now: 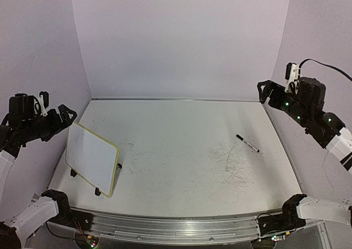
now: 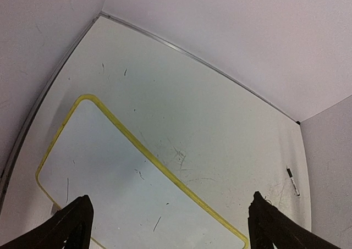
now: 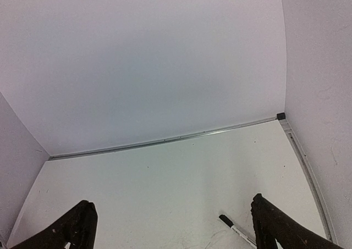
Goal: Write a sentence on the whiteboard
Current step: Move the whiteboard to the center of the board.
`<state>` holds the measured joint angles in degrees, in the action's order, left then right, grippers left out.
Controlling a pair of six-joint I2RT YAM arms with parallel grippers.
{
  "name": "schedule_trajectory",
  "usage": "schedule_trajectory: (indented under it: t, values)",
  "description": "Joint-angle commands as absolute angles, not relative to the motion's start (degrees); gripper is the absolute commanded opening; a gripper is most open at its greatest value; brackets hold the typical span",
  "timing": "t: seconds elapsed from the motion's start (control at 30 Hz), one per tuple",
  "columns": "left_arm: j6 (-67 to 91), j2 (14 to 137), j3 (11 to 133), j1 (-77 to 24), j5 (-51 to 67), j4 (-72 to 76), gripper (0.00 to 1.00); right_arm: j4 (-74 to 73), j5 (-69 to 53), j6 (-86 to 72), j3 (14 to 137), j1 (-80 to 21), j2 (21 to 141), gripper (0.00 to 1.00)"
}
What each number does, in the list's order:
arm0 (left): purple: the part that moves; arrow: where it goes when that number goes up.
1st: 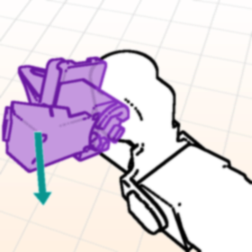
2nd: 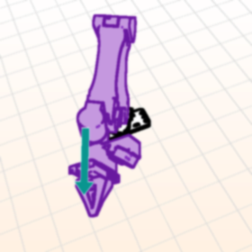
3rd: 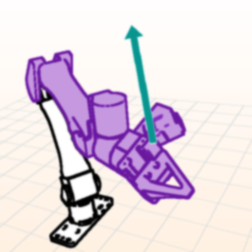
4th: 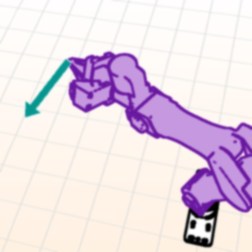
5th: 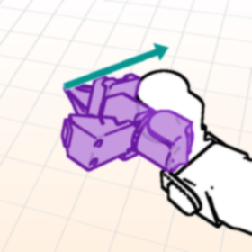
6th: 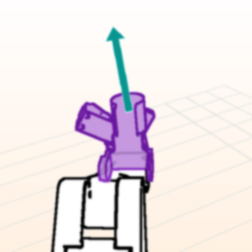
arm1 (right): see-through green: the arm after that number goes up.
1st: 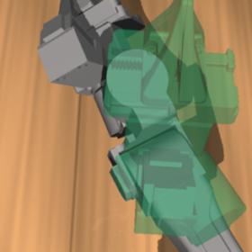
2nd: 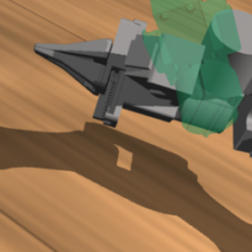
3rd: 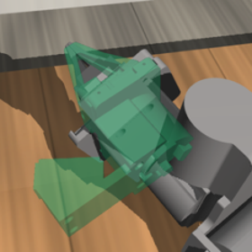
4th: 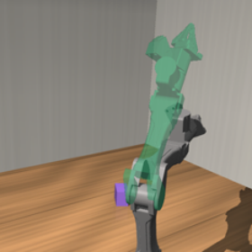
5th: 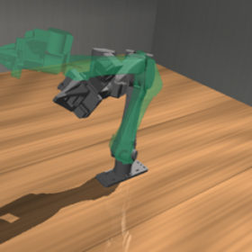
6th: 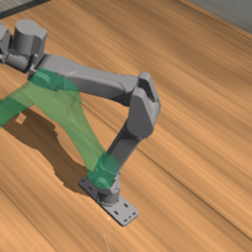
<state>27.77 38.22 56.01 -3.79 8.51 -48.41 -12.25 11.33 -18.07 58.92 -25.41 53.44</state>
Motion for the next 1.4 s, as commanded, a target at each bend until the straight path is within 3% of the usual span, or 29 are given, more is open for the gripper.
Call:
schedule_trajectory:
  t: [0.0, 0.17, 0.3, 0.73, 1.17, 1.37]
  values:
    - [31.2, 38.4, 51.6, -3.7, 9.4, -55.0, 0.99, -9.7, 6.7, -17.3, 58.5, -25.3, 55.8, 0.98]
    - [33.0, 39.2, 47.8, -3.7, 9.8, -59.4, 0.94, -8.4, 3.8, -18.1, 58.0, -25.3, 57.3, 0.98]
    - [36.5, 40.3, 42.8, -3.9, 9.8, -61.2, 0.81, -7.3, 1.5, -18.7, 57.2, -25.3, 57.3, 0.98]
    - [41.8, 47.4, 43.0, -5.1, 3.3, -62.2, 0.45, -5.4, 0.9, -19.4, 54.8, -25.2, 56.0, 0.98]
    - [60.6, 54.6, 34.1, -23.5, -6.0, -53.1, 0.42, -3.4, -1.5, -19.7, 54.8, -25.3, 59.1, 0.98]
    - [65.0, 56.3, 30.8, -28.2, -5.9, -48.9, 0.34, -2.8, -1.6, -19.9, 54.1, -25.3, 59.2, 0.98]
